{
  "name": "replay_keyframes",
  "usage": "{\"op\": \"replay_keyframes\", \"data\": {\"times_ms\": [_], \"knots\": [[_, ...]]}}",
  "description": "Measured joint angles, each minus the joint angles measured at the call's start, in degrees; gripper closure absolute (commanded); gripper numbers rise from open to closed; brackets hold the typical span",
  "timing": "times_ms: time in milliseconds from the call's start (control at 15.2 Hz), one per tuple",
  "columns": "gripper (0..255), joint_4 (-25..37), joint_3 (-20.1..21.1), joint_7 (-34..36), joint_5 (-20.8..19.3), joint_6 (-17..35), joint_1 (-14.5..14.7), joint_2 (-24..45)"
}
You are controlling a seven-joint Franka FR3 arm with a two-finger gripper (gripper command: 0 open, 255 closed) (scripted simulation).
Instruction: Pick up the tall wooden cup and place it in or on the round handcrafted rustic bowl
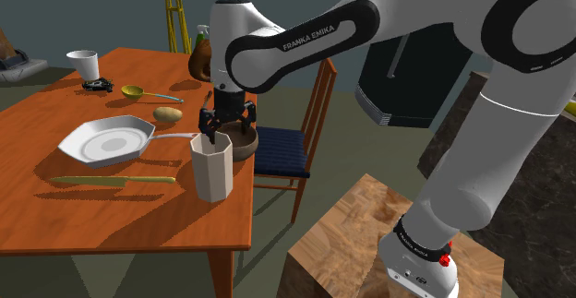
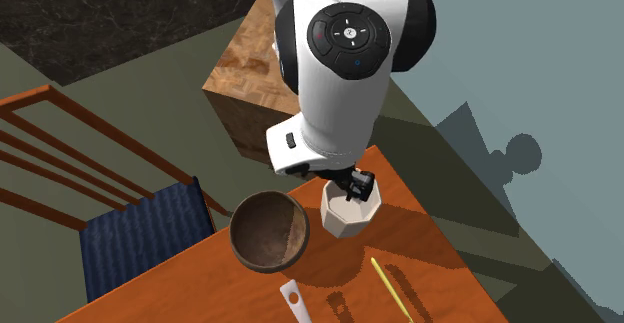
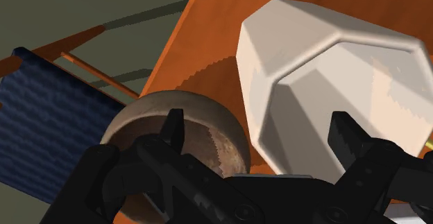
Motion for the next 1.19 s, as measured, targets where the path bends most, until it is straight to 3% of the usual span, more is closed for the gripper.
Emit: {"op": "replay_keyframes", "data": {"times_ms": [726,792,1188], "knots": [[0,-1.6,-0.1,1.2,-1.4,4.0,0.3,2.6],[255,-1.6,-0.1,1.2,-1.4,4.0,0.3,2.6],[255,-1.6,-0.1,1.2,-1.4,4.0,0.3,2.6]]}}
